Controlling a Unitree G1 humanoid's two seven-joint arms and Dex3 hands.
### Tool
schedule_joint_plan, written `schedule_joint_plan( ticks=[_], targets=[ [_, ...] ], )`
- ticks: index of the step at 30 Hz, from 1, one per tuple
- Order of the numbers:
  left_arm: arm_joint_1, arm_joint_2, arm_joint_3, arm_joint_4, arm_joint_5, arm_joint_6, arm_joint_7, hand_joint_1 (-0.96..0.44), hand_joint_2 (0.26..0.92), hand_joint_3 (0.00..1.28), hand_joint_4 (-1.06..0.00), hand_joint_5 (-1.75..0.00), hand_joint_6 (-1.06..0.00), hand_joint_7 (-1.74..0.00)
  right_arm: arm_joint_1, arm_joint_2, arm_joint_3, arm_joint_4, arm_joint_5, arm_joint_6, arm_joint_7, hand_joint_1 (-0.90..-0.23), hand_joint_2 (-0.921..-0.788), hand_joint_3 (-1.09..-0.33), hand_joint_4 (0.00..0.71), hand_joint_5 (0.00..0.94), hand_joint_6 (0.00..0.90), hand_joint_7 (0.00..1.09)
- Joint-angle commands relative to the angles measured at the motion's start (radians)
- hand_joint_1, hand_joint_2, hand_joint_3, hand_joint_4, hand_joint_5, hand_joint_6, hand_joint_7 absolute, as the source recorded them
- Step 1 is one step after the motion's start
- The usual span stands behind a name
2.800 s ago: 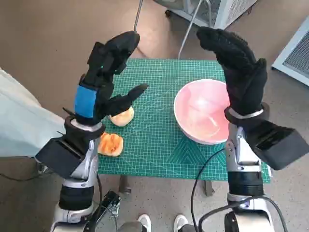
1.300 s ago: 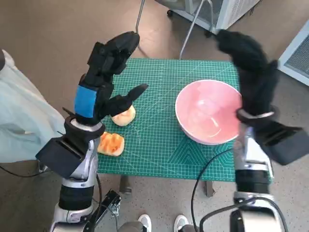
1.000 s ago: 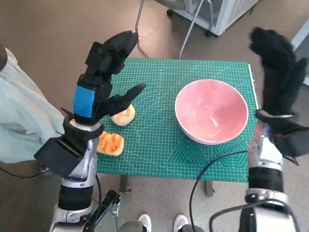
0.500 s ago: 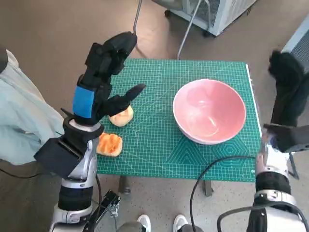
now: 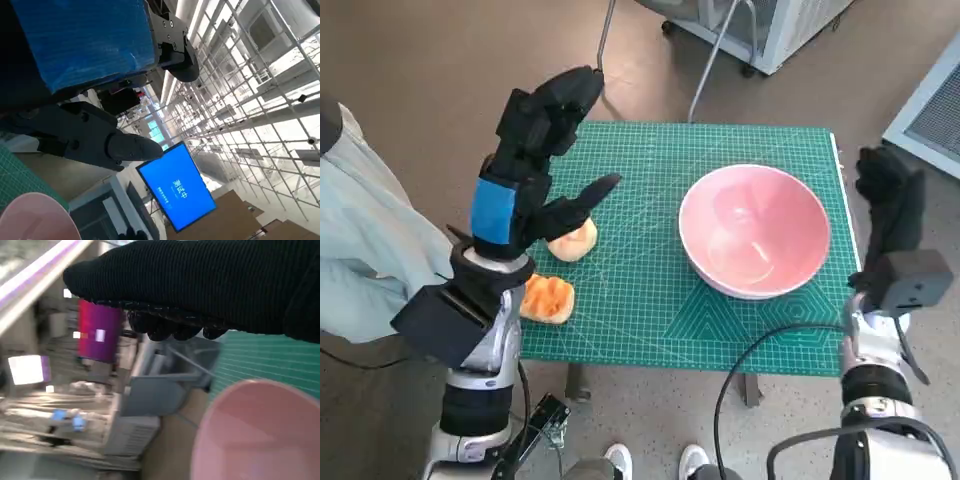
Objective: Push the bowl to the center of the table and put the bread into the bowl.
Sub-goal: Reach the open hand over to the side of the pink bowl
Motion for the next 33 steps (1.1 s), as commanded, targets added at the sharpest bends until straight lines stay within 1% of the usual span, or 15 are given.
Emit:
schedule_joint_plan(
  ticks=[1, 4, 7, 8, 16, 19, 25, 33],
  targets=[
    [0.013, 0.012, 0.008, -0.008, 0.001, -0.01, -0.001, -0.38, 0.921, 0.22, -0.38, 0.0, -0.14, -0.67, 0.019, 0.052, -0.031, 0.034, 0.045, 0.051, 0.039, -0.58, -0.921, -0.924, 0.301, 0.023, 0.067, 0.73],
    [0.015, 0.016, 0.009, -0.01, 0.001, -0.01, -0.003, -0.38, 0.921, 0.22, -0.38, 0.0, -0.14, -0.66, 0.014, 0.074, -0.042, 0.038, 0.06, 0.061, 0.052, -0.595, -0.921, -0.92, 0.312, 0.025, 0.084, 0.73],
    [0.018, 0.02, 0.009, -0.015, 0.002, -0.008, -0.004, -0.38, 0.921, 0.22, -0.38, 0.0, -0.14, -0.66, -0.001, 0.106, -0.063, 0.043, 0.091, 0.087, 0.082, -0.591, -0.921, -0.92, 0.318, 0.026, 0.096, 0.73],
    [0.019, 0.022, 0.008, -0.017, 0.003, -0.007, -0.004, -0.38, 0.921, 0.22, -0.37, 0.0, -0.14, -0.66, -0.007, 0.117, -0.066, 0.045, 0.095, 0.095, 0.083, -0.588, -0.921, -0.921, 0.32, 0.026, 0.098, 0.73],
    [0.029, 0.034, 0.009, -0.027, 0.003, -0.005, -0.005, -0.38, 0.921, 0.22, -0.37, 0.0, -0.14, -0.66, -0.038, 0.163, -0.063, 0.057, 0.088, 0.142, 0.073, -0.583, -0.921, -0.924, 0.329, 0.019, 0.139, 0.69],
    [0.034, 0.039, 0.009, -0.031, 0.003, -0.006, -0.005, -0.38, 0.921, 0.22, -0.37, 0.0, -0.14, -0.65, -0.048, 0.174, -0.068, 0.061, 0.091, 0.159, 0.078, -0.581, -0.921, -0.926, 0.328, 0.016, 0.144, 0.68],
    [0.048, 0.05, 0.015, -0.043, -0.002, -0.007, -0.009, -0.38, 0.921, 0.22, -0.37, 0.0, -0.14, -0.65, -0.07, 0.198, -0.063, 0.066, 0.082, 0.186, 0.066, -0.58, -0.921, -0.926, 0.322, 0.011, 0.146, 0.66],
    [0.067, 0.061, 0.027, -0.051, -0.006, -0.007, -0.014, -0.38, 0.921, 0.21, -0.37, 0.0, -0.16, -0.61, -0.105, 0.229, -0.076, 0.066, 0.098, 0.217, 0.072, -0.572, -0.921, -0.94, 0.31, 0.003, 0.151, 0.65]
  ],
)
